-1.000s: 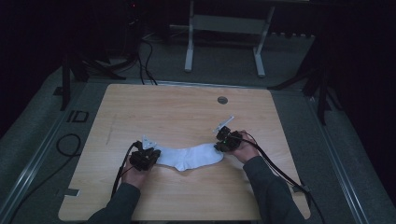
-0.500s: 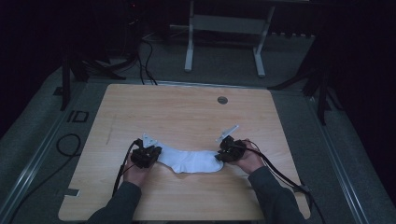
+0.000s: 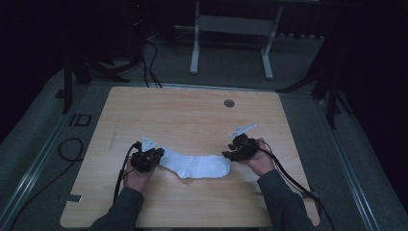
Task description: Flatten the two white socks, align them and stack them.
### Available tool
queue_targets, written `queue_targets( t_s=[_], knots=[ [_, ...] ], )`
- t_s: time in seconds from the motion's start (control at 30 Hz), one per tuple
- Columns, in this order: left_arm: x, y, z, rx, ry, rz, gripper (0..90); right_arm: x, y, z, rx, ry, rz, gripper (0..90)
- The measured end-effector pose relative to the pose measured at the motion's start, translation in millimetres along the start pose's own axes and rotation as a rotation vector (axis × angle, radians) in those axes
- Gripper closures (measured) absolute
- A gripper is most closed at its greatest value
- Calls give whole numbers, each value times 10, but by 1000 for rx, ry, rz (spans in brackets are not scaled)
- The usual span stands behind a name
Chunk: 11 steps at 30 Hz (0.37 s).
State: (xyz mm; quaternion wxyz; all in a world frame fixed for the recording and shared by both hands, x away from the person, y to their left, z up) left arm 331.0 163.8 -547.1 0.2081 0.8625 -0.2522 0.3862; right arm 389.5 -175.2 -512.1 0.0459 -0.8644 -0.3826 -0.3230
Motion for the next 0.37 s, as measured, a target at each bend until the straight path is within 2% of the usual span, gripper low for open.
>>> queue_targets(
  t_s=[0.37],
  knots=[
    [-1,-134,-136,29,28,-42,843,0,75,-34,-21,14,17,524]
  ],
)
Point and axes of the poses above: each handheld gripper's, and its own axes: z roughly forward along the jaws, x roughly out of its top, y roughly to its right, the point moved 1 cm from there along z, roughly forward along the jaws, and after that the axes turned 13 degrees about -x, right-handed, at the moved point
